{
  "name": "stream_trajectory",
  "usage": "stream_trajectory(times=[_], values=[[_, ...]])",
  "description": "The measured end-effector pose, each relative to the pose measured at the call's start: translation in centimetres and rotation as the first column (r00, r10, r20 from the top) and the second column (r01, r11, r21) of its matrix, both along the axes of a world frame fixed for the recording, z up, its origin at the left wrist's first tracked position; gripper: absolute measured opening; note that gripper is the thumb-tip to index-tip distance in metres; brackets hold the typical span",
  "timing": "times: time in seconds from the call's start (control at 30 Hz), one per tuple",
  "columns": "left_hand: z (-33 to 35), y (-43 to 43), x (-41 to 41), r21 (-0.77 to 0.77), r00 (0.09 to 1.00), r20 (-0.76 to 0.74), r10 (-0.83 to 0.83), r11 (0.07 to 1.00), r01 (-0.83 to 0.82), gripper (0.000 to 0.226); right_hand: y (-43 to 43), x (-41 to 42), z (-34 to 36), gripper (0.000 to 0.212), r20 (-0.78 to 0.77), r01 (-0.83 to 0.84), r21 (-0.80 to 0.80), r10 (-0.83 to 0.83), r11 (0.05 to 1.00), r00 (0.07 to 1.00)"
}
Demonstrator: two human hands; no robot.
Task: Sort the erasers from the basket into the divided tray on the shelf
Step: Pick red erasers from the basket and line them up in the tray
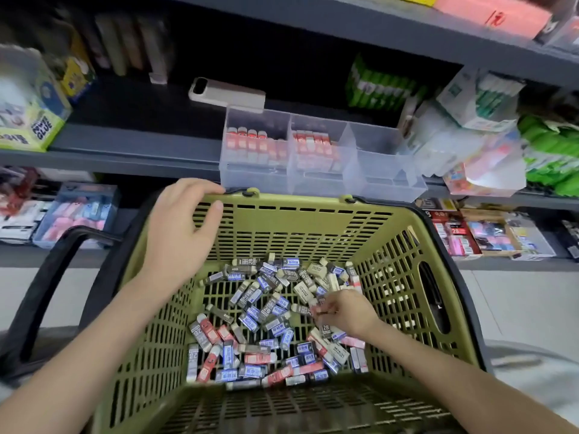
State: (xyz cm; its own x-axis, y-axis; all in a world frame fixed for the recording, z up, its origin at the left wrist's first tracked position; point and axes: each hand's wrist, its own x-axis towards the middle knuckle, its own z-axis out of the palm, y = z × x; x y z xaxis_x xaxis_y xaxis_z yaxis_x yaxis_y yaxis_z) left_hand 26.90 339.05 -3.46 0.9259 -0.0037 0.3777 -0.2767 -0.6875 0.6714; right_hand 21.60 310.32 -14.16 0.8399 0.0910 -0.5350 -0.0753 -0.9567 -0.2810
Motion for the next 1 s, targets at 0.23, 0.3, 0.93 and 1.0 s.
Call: stream_trajectory(times=[0.23, 0.3, 0.93, 1.0], values=[[-1.0, -0.6, -2.0, -0.037, 0.987, -0.141, -0.081, 0.996, 0.077, 0.02, -0.3, -1.4, -1.5, 0.05, -0.028, -0.687, -0.265, 0.707, 0.676, 0.706], [-1.0, -0.6, -1.9, -0.041, 0.983, -0.158, -0.096, 0.995, 0.091, 0.02, -0.2, -1.4, -2.0, 0.07, -0.111, -0.765, -0.336, 0.784, 0.549, 0.611], [-3.4, -4.7, -4.4, -0.414, 0.329, -0.821, -0.468, 0.883, 0.222, 0.043, 6.1, -0.5, 3.5, 0.017, -0.096, 0.09, 0.772, -0.024, 0.63, 0.995], [-3.5, -4.5, -5.0, -0.475, 0.232, -0.831, -0.505, 0.862, 0.175, 0.043, 7.8, -0.4, 4.0, 0.01, -0.165, 0.154, 0.851, -0.023, 0.502, 0.986]])
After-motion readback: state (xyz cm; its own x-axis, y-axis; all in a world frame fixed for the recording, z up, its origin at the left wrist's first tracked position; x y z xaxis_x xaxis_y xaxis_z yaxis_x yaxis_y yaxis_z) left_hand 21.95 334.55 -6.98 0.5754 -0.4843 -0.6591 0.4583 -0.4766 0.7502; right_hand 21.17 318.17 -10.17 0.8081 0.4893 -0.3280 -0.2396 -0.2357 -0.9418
